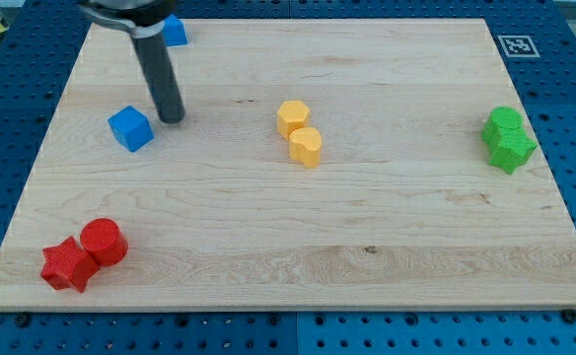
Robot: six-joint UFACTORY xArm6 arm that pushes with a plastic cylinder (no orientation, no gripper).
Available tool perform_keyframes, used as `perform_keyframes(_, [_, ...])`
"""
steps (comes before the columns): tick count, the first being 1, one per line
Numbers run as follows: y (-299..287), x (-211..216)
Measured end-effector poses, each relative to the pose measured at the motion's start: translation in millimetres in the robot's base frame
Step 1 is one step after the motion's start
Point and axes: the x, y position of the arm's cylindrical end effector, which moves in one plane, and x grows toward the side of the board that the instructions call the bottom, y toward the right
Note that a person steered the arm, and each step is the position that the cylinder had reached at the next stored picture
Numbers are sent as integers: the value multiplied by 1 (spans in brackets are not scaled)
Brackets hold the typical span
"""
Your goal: Push blue triangle closer to the blue cube
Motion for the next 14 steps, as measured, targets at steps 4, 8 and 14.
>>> perform_keyframes(4, [28,-69])
perform_keyframes(8, [9,-196])
perform_keyframes(14, [-50,-119])
